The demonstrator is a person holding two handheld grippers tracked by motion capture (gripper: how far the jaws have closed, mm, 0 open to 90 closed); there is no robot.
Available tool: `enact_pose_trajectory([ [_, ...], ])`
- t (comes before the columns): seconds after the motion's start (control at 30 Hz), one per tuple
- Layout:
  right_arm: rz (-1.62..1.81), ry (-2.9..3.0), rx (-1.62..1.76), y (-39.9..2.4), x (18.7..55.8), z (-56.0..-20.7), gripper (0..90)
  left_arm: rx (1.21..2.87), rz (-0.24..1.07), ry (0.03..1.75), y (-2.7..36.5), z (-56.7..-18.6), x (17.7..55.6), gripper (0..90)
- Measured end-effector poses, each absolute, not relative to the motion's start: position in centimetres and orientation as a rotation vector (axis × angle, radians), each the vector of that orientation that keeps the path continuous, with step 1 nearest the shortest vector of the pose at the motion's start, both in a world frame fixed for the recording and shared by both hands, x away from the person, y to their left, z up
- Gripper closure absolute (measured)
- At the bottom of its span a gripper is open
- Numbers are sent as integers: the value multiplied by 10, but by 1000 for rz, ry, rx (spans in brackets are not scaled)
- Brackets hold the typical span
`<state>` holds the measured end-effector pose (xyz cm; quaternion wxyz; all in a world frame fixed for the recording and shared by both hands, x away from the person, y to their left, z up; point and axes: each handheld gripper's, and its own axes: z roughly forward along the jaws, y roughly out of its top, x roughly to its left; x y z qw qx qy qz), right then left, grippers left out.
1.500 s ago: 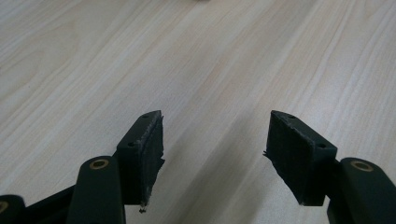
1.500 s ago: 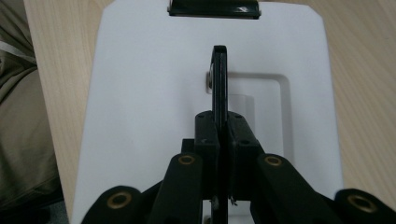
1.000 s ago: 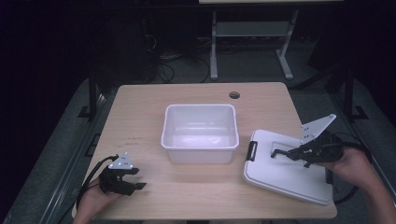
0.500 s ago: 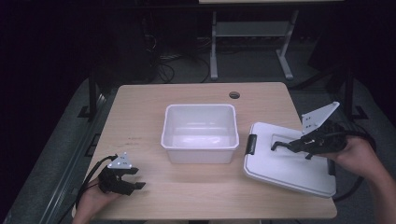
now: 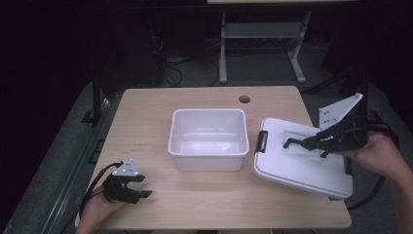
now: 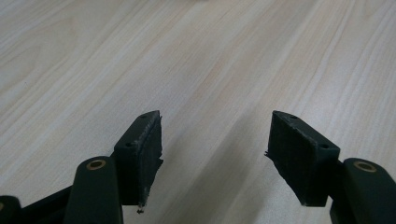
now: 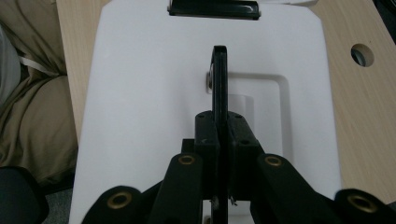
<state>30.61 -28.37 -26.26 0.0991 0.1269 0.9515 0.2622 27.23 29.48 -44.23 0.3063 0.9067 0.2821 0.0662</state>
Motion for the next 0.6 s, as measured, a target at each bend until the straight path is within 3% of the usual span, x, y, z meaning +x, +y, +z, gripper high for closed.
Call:
enact_pose_trajectory([
  [0.6, 778, 2821, 279, -245, 330, -238, 846, 2386, 179, 744, 298, -440, 271, 339],
])
